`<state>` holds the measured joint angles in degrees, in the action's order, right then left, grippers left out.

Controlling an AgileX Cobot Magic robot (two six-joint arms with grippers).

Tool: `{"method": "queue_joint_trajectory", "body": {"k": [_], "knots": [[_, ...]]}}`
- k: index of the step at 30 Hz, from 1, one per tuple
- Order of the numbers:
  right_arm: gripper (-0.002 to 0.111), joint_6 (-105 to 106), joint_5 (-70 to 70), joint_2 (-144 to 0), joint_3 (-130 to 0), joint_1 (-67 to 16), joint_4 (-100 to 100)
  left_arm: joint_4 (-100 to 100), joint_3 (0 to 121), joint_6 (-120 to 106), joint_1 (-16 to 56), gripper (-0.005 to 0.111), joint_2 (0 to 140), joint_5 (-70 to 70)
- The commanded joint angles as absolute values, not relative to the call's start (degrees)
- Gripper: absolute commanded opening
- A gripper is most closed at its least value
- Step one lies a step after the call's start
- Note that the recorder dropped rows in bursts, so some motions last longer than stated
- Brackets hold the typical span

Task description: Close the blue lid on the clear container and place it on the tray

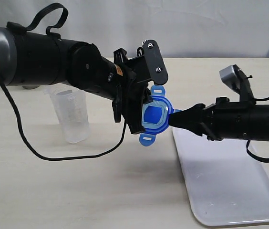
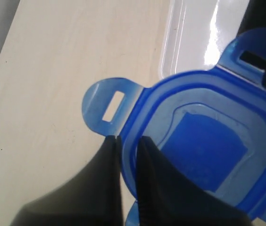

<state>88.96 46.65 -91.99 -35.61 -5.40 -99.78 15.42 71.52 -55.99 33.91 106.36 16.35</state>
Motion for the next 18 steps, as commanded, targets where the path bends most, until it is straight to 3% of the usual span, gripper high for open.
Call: {"method": "queue_joint_trajectory", "body": {"k": [1,6,15,18], "knots": [[0.044,89.6,40.0,-92.1,-37.3,-8.9,-99.9,16.2,71.4,-55.7,34.0,0.000,105.7,16.5],[0.034,89.5,40.3,-92.1,-37.6,-9.5,-99.9,16.2,71.4,-55.7,34.0,0.000,105.7,17.1],[0.033,89.5,40.2,-92.1,-37.6,-9.4,-99.9,16.2,71.4,-55.3,34.0,0.000,105.7,17.2],[0.026,89.2,40.9,-92.1,-37.6,-9.4,-99.9,16.2,71.4,-55.3,34.0,0.000,105.7,17.2]]}}
